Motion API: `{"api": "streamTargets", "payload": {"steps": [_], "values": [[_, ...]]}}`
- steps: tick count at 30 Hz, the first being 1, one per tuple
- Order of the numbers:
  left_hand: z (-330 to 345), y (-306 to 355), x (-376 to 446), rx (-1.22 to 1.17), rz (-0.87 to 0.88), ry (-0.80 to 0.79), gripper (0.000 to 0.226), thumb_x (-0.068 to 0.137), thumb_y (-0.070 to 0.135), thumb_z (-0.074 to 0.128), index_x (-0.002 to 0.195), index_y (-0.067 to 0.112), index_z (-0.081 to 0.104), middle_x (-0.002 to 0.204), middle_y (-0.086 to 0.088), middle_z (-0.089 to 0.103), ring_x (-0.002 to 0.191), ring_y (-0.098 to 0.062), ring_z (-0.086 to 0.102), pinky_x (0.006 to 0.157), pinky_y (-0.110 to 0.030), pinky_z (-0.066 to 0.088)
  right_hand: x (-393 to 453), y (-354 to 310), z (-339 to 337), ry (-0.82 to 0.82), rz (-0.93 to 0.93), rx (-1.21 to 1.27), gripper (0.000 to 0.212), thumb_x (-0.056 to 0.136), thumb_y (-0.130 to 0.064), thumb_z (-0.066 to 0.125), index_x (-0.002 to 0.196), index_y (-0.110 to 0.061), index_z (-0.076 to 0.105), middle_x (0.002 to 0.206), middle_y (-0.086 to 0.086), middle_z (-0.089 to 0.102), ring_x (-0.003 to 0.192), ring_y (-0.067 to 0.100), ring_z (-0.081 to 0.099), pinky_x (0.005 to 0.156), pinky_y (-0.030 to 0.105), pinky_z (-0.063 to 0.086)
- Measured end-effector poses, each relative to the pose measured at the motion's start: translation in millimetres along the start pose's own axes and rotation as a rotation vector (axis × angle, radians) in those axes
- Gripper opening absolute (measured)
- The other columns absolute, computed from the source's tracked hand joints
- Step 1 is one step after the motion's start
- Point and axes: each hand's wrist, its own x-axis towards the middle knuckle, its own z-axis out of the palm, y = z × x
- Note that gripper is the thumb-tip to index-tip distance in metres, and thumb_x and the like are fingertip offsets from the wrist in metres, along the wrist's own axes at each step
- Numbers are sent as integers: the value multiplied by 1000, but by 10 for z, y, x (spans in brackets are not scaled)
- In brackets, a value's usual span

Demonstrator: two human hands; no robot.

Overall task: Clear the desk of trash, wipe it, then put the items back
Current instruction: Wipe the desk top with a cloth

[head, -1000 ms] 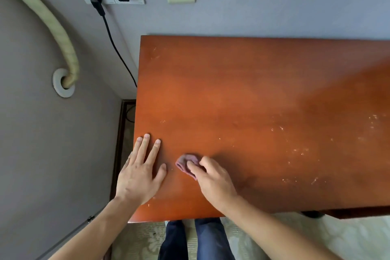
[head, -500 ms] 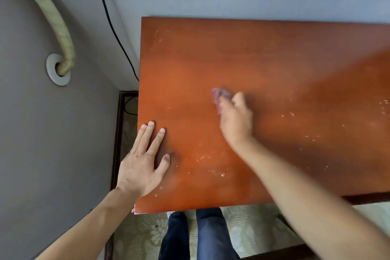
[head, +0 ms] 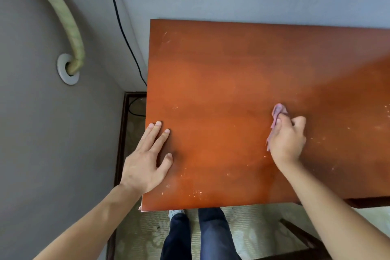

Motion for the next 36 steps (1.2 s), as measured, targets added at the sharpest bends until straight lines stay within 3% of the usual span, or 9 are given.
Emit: {"api": "streamTargets", "payload": {"steps": [3, 6, 8, 11, 14, 18, 24, 29, 36], "values": [[-43, -5, 7, -16, 12, -35, 70, 97, 59, 37, 161, 34, 29, 170, 24, -1, 154, 5, -10, 103, -25, 40, 121, -541, 397, -23, -46, 112, 32, 88, -53, 52, 79, -23, 43, 69, 10, 62, 64, 40, 65, 64, 58, 56], [-80, -8, -9, -31, 19, -13, 65, 102, 53, 40, 160, 24, 35, 172, 13, 11, 157, -2, 0, 122, -34, 29, -151, -1442, 678, -172, -230, 277, 7, 96, -32, 52, 94, -31, 59, 100, 8, 67, 92, 35, 63, 82, 43, 52], [-70, -6, -64, 4, 8, 71, 66, 102, 49, 40, 159, 17, 37, 170, 2, 22, 159, -14, 12, 127, -44, 23, -514, -1786, 860, -293, -494, 243, 33, 100, -10, 46, 125, -21, 64, 122, 14, 56, 106, 36, 55, 85, 40, 45], [-46, -49, -157, 70, -22, 122, 68, 101, 44, 38, 160, 12, 32, 169, -4, 25, 159, -19, 12, 128, -48, 17, -1187, -1728, 863, -456, -714, 295, 26, 104, -24, 48, 124, -25, 65, 122, -2, 64, 112, 21, 61, 93, 39, 50], [-31, -99, -196, 120, 33, 118, 62, 101, 41, 39, 155, 9, 41, 156, -6, 44, 154, -24, 28, 123, -52, 29, -1434, -1327, 866, -386, -1025, 199, 30, 105, -25, 46, 127, -17, 65, 109, 2, 62, 98, 20, 63, 78, 35, 56], [37, -60, -122, 149, 144, 84, 58, 100, 40, 46, 150, 11, 49, 155, -11, 45, 153, -35, 29, 121, -55, 31, -861, -802, 624, -367, -747, 105, 39, 98, -63, 49, 91, -25, 54, 77, -10, 61, 78, 15, 63, 70, 31, 45], [142, -172, -28, 308, 108, -52, 74, 103, 68, 21, 165, 30, 10, 173, -4, -6, 159, -23, -11, 127, -58, 4, 325, -353, 48, -77, 74, 317, 43, 87, -57, 58, 82, -17, 41, 62, 20, 62, 48, 37, 60, 45, 41, 50], [146, -175, -40, 235, 103, -51, 73, 103, 68, 18, 165, 31, 8, 173, -1, -9, 159, -20, -15, 128, -54, 1, 133, -687, 341, -27, 72, 303, 34, 89, -52, 55, 80, -22, 44, 73, 1, 66, 77, 33, 64, 77, 44, 54], [-111, -200, 208, 176, 175, 111, 50, 102, 43, 38, 139, 21, 63, 154, -3, 51, 145, -25, 44, 123, -48, 26, -2057, -1163, 695, -435, -565, 321, 12, 100, -32, 63, 108, -26, 69, 85, -6, 51, 75, 20, 55, 61, 32, 39]]}}
